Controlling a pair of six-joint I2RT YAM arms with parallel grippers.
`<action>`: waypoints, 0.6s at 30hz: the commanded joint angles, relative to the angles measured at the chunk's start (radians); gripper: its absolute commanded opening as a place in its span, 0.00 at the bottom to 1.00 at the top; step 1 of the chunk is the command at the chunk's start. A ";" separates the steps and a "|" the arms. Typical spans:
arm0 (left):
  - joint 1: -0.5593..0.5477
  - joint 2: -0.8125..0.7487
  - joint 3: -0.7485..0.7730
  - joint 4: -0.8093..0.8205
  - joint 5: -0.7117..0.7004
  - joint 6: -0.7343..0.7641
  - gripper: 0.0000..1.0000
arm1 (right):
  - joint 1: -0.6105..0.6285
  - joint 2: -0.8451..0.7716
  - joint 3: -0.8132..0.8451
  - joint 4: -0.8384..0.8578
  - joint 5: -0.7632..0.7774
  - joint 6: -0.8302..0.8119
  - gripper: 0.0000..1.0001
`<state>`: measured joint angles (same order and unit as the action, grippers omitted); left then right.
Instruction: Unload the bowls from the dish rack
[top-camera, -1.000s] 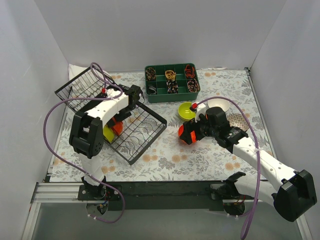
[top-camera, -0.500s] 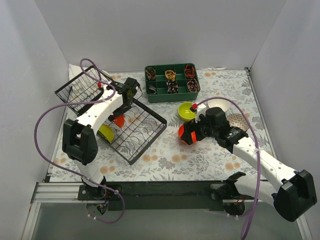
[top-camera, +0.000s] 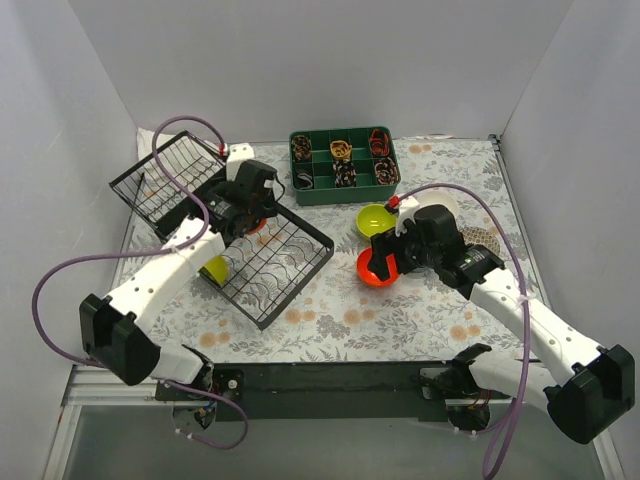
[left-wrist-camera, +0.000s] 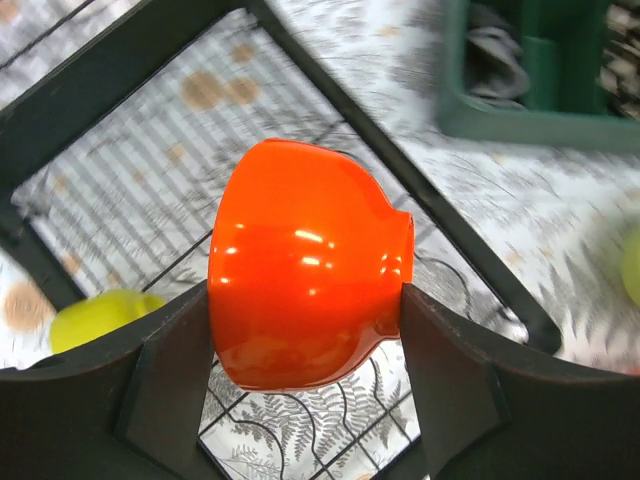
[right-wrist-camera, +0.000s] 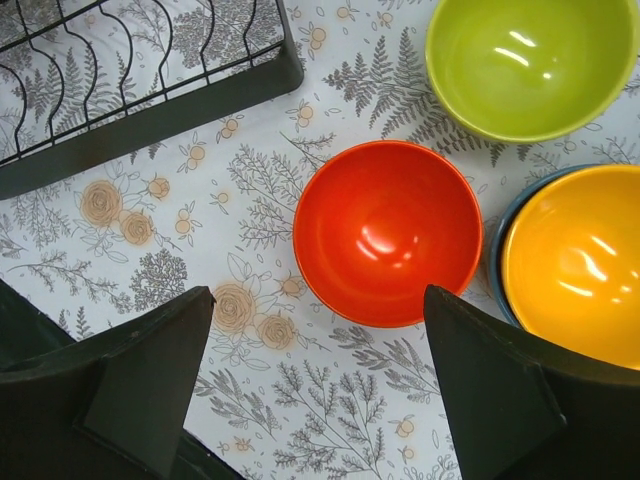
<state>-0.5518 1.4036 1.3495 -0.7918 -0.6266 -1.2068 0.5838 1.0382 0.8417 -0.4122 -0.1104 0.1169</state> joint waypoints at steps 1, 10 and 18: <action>-0.120 -0.127 -0.097 0.306 0.030 0.331 0.12 | -0.015 -0.024 0.092 -0.085 0.063 0.004 0.94; -0.356 -0.299 -0.311 0.543 0.177 0.670 0.09 | -0.134 0.029 0.293 -0.276 0.019 0.033 0.97; -0.666 -0.304 -0.449 0.733 0.018 0.936 0.08 | -0.213 0.160 0.526 -0.488 -0.103 0.089 0.96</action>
<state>-1.0954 1.1080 0.9504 -0.2245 -0.5072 -0.4721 0.3786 1.1564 1.2610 -0.7708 -0.1360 0.1654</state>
